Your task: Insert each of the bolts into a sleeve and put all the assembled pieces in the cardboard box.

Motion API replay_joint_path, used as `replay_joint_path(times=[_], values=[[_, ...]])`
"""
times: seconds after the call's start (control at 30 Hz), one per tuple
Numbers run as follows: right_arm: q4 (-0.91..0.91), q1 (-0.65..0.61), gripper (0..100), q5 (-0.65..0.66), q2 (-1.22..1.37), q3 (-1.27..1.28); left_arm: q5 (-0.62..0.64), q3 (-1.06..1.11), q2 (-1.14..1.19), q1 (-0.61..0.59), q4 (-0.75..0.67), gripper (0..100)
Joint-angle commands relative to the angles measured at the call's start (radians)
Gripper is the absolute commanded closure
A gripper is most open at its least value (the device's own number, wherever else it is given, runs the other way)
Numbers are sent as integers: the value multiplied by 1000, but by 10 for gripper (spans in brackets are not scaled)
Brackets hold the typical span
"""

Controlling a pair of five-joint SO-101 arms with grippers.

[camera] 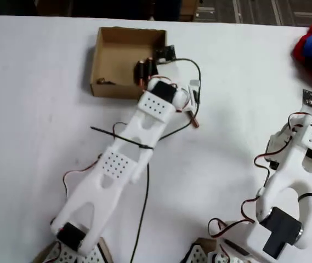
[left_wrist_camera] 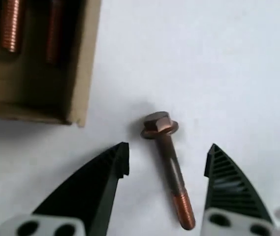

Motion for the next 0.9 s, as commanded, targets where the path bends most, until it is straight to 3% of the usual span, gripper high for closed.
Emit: replay_joint_path(times=[0.0,0.17,0.37,0.57,0.7,0.87], values=[[-4,12,976,-2,-65,-6,5,-50,9,3,-17,767],[-4,12,976,-2,-65,-6,5,-50,28,-2,-15,968],[-4,31,976,-2,-65,-6,-3,-67,14,5,61,975],[-7,22,976,-2,-65,-6,-308,-120,-66,15,359,976],[-8,-25,976,-2,-67,-11,-532,-61,-135,-21,368,976],[-8,-113,975,-2,-67,-8,-598,90,-249,-78,368,976]])
